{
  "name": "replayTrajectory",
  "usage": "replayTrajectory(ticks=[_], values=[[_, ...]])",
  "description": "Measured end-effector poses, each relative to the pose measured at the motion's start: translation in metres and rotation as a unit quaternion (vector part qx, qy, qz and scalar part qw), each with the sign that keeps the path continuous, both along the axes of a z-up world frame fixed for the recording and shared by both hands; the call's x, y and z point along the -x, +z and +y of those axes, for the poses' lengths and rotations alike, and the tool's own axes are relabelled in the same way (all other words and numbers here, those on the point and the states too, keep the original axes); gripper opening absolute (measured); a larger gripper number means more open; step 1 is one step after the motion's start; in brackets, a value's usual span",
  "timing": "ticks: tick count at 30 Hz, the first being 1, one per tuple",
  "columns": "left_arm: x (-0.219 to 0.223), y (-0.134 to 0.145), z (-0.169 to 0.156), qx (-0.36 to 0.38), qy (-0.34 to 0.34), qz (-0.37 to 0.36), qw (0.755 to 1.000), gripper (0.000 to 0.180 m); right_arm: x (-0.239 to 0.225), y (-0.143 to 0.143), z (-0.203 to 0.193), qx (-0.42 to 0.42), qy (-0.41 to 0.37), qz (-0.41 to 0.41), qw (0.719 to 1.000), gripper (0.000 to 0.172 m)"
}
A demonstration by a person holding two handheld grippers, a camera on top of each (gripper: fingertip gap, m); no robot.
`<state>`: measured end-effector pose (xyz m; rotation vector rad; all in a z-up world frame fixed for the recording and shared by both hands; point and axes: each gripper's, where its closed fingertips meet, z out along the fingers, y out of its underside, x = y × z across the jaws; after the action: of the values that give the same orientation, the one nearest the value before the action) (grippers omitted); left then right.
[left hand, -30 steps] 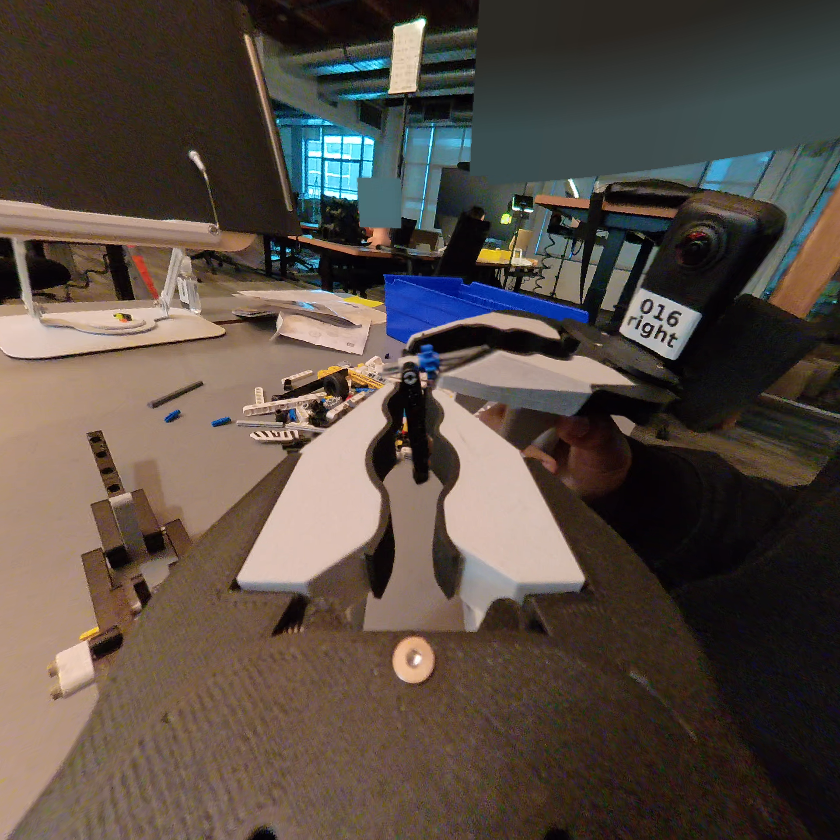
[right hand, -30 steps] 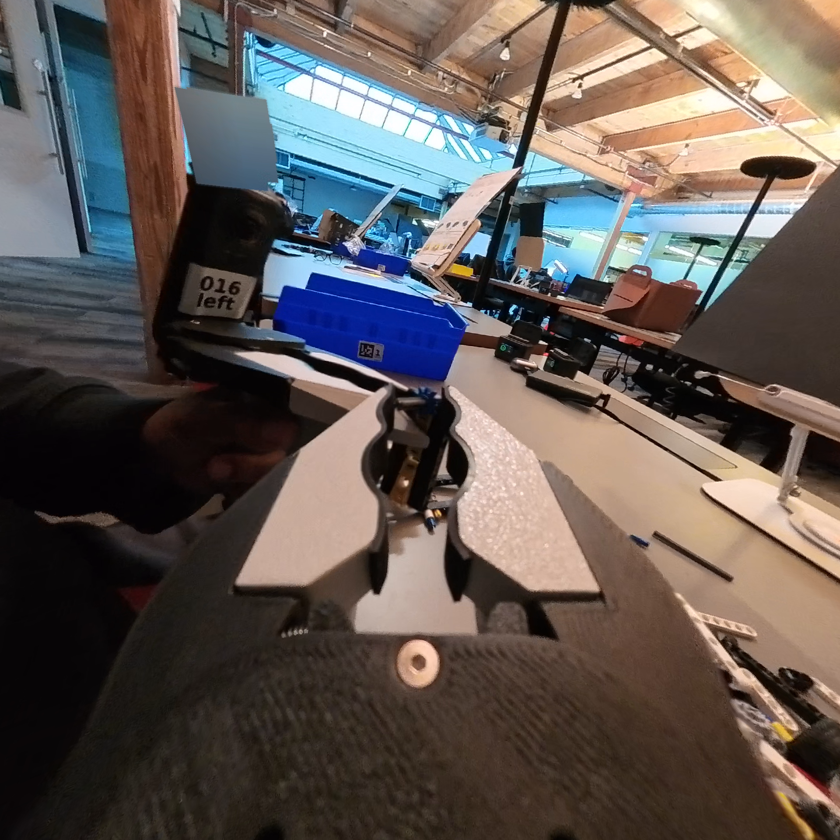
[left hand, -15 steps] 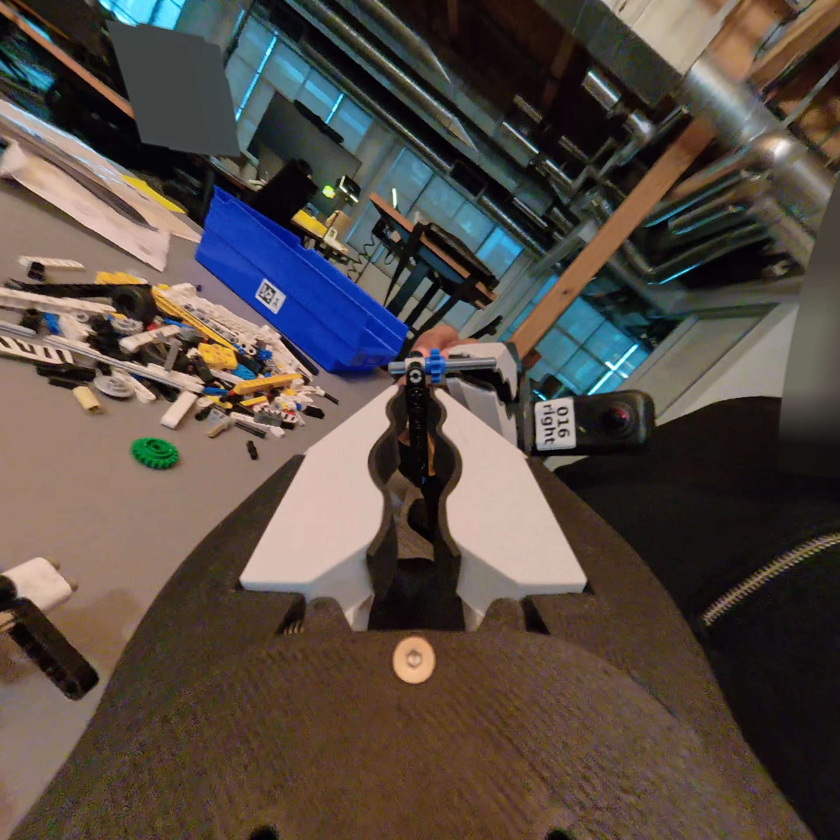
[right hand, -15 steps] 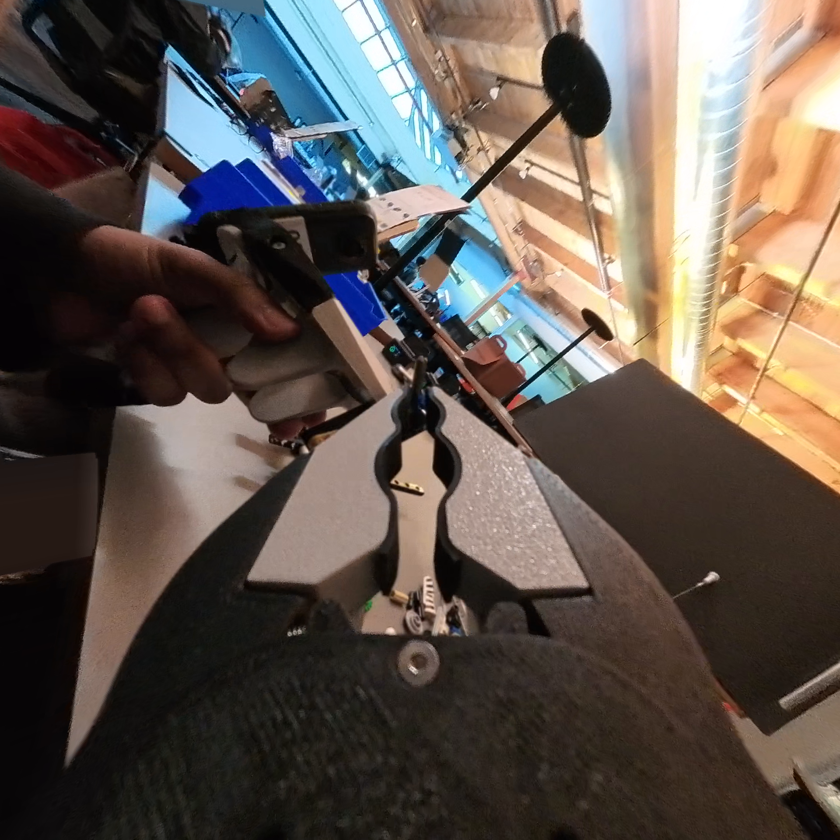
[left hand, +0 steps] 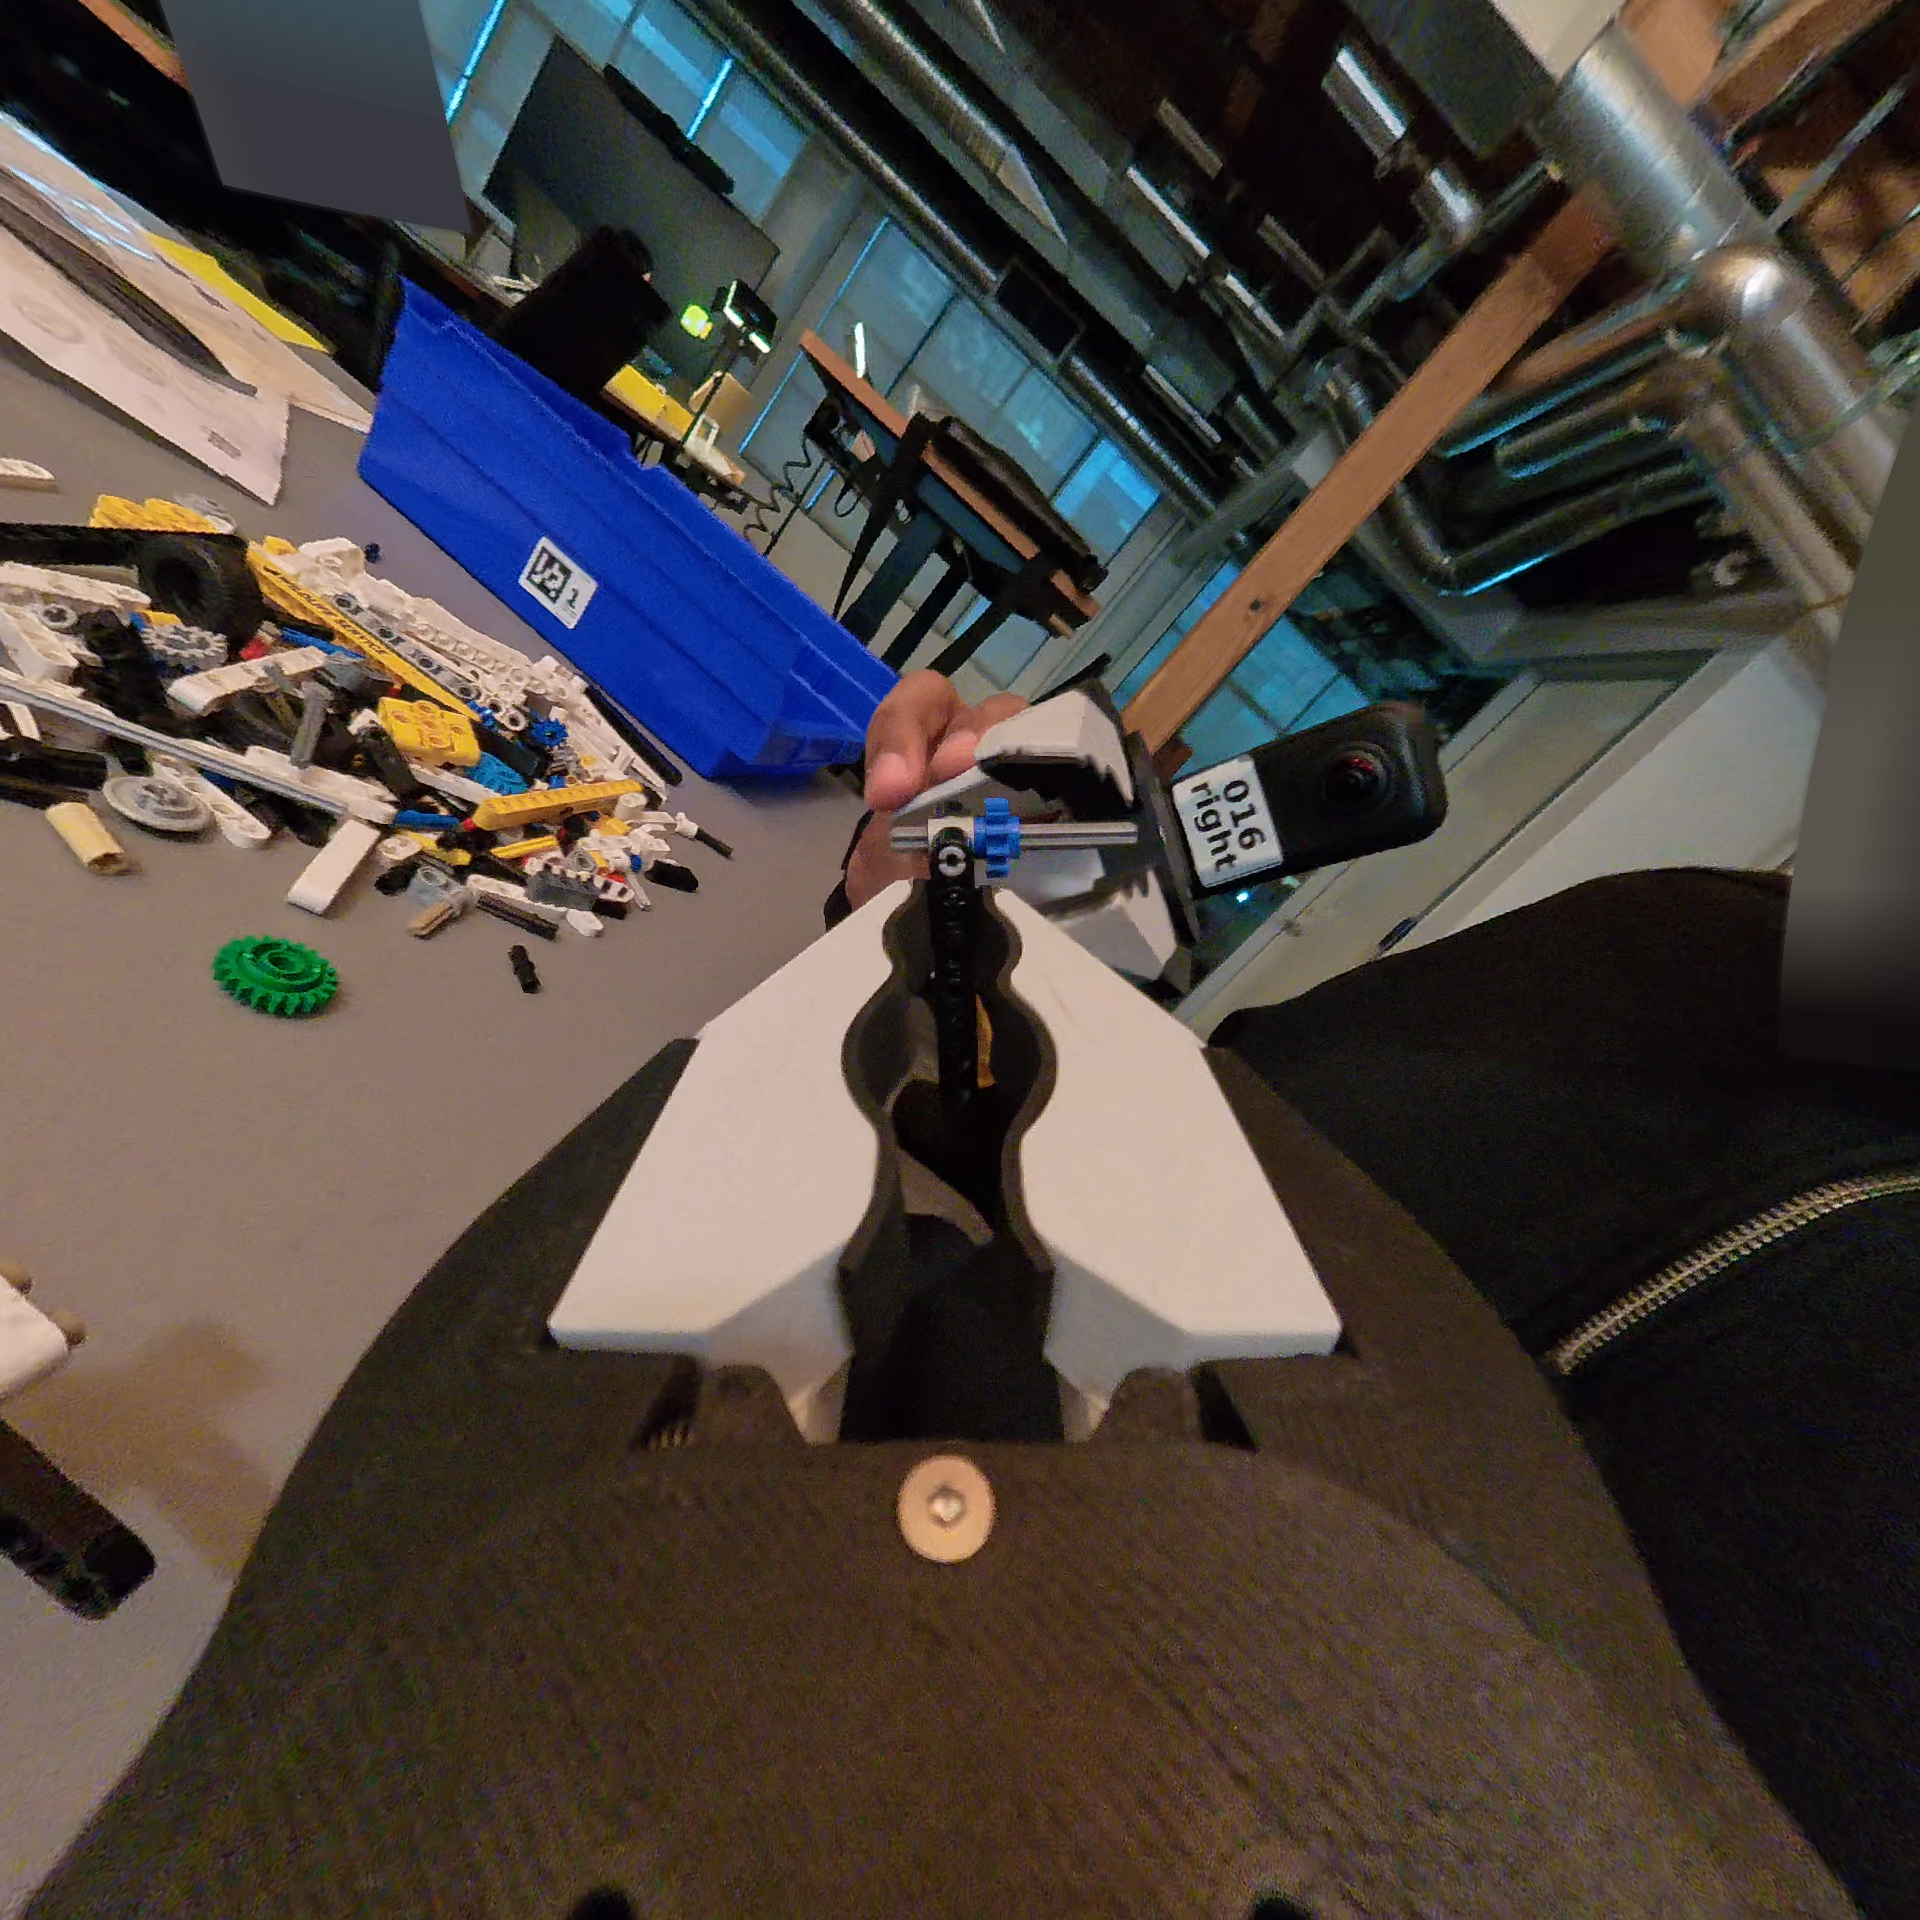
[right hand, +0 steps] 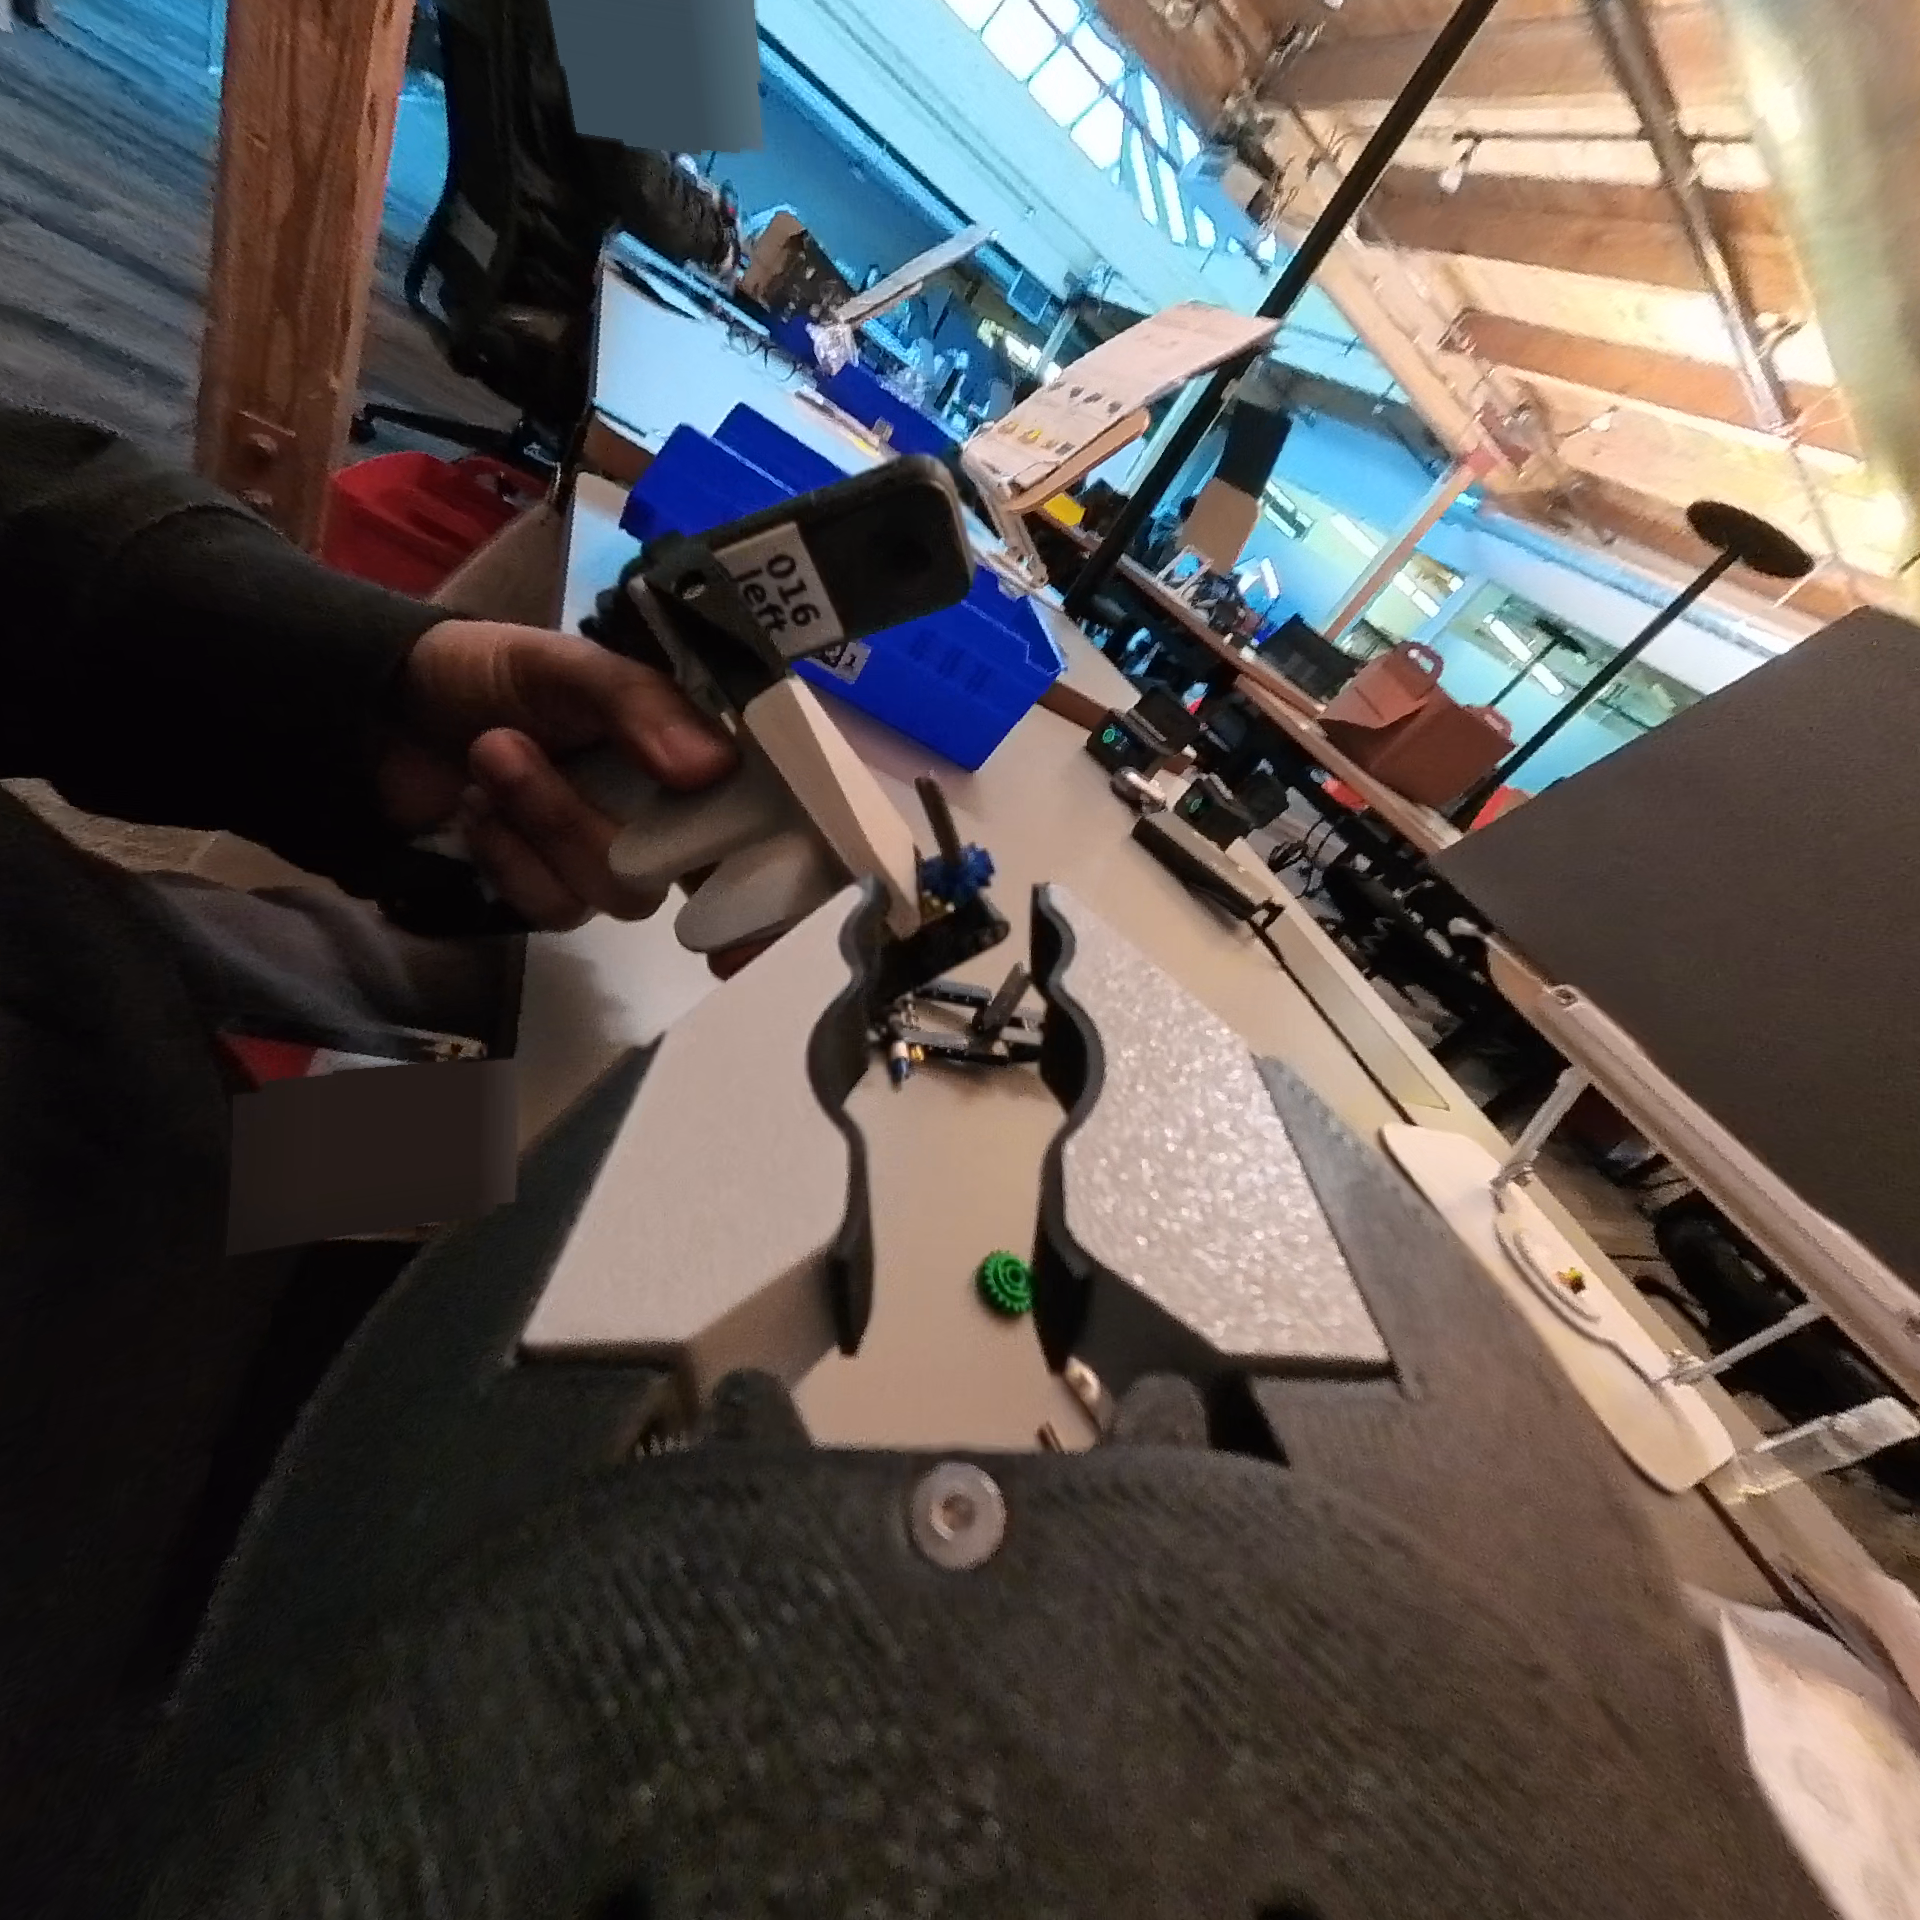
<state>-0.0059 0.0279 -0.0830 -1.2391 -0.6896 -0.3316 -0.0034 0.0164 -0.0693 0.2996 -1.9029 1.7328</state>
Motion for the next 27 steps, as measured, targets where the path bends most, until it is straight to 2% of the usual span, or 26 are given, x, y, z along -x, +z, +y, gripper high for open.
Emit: replayTrajectory(ticks=[5,14,18,27], values=[[0.003,-0.003,0.000,0.017,0.016,0.009,1.000,0.003,0.004,-0.005,0.001,-0.019,-0.010,0.001,1.000,0.023],[-0.001,-0.002,0.003,0.016,0.002,0.013,1.000,0.002,0.002,-0.002,0.003,0.018,0.023,-0.053,0.998,0.020],[-0.004,-0.004,0.006,0.016,-0.011,0.006,1.000,0.003,-0.001,-0.002,0.003,0.023,0.036,-0.061,0.997,0.008],[-0.007,-0.012,0.012,0.056,-0.013,0.024,0.998,0.004,-0.003,-0.007,-0.001,0.006,0.036,-0.053,0.998,0.010]])
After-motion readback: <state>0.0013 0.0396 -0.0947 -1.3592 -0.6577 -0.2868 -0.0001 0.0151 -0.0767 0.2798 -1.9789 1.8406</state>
